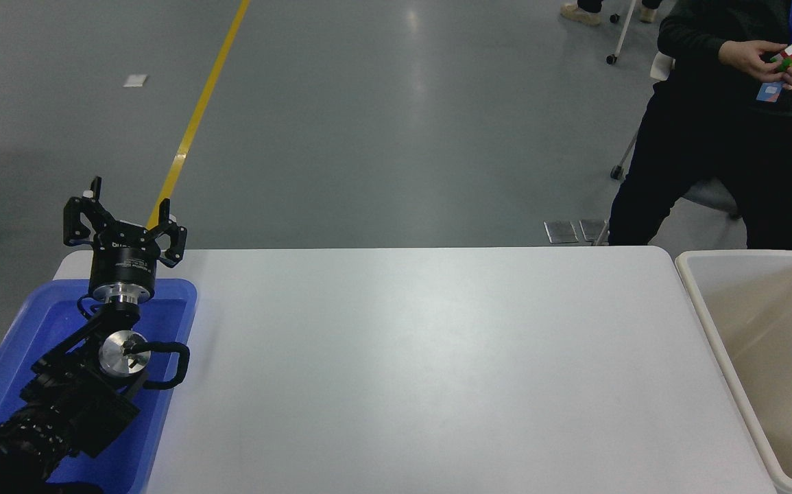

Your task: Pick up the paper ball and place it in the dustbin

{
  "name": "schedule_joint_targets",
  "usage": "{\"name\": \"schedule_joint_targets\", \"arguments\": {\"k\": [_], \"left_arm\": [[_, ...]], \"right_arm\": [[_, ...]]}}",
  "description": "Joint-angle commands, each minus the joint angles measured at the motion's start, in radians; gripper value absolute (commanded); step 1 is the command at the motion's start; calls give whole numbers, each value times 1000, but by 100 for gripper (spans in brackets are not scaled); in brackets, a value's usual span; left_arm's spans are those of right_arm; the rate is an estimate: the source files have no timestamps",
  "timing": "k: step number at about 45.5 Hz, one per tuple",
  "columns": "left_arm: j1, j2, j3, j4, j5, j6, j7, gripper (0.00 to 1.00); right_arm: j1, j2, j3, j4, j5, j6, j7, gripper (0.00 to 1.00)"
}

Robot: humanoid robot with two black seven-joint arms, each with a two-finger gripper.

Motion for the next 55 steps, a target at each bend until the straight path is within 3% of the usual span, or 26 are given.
{"name": "schedule_joint_targets", "arguments": {"k": [1, 5, 14, 46, 47, 51, 52, 53, 55], "left_arm": [[1, 0, 0, 0, 0, 1, 0, 99], [1, 0, 0, 0, 0, 1, 0, 99], [-1, 0, 0, 0, 0, 1, -1, 99], [1, 0, -1, 0, 0, 1, -1, 99], [1, -2, 0, 0, 0, 1, 0, 99], [-1, 0, 0, 0, 0, 1, -1, 99], [1, -2, 0, 0, 0, 1, -1, 99], [1, -2, -1, 0, 0, 1, 0, 99], [-1, 0, 0, 0, 0, 1, -1, 99]], "right_arm": [[-368, 345, 317, -501, 136, -135, -37, 0], [-415, 440, 399, -600, 136, -141, -66, 0], [-497, 508, 650, -597, 139, -153, -131, 0], [-610, 546, 874, -589, 141, -150, -131, 0], [-610, 546, 876, -589, 141, -150, -129, 6], [-610, 543, 885, -589, 142, -150, -129, 60], [-610, 540, 888, -589, 142, -148, -129, 76], [-609, 537, 891, -589, 145, -144, -129, 100], [-607, 534, 893, -589, 150, -142, -131, 100]]}}
